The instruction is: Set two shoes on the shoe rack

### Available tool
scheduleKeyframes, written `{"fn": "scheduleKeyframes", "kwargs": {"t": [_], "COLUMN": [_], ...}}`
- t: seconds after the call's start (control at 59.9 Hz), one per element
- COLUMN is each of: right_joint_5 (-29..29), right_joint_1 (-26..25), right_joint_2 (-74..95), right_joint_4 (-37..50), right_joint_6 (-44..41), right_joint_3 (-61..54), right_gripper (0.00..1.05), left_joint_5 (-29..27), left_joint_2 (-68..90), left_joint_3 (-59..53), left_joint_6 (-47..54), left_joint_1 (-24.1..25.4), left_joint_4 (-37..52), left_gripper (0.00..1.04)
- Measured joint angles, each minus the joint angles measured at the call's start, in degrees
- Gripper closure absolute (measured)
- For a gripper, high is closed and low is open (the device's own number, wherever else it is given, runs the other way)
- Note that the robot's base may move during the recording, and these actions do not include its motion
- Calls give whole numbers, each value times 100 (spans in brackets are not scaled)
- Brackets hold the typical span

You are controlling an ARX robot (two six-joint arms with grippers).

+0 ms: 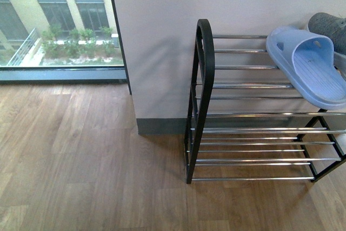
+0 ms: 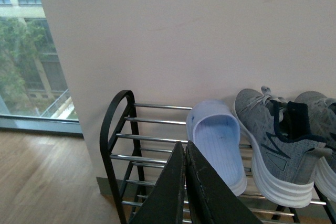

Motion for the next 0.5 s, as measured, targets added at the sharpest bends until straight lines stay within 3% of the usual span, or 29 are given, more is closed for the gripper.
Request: {"fn": "scheduleKeyframes", "kwargs": {"t": [0.501], "right_joint_5": [0], "right_joint_1": [9], "right_joint_2": [-1067], "right_joint_4": [-1049], "right_joint_6": [0], "right_joint_3": [-2], "right_gripper": [103], "left_joint_5": [2], "left_joint_2": [0], "left_joint_3": [0], "left_joint_6": [0], "left_joint_1": [0], "left_joint_4": [0], "left_gripper": [103]}}
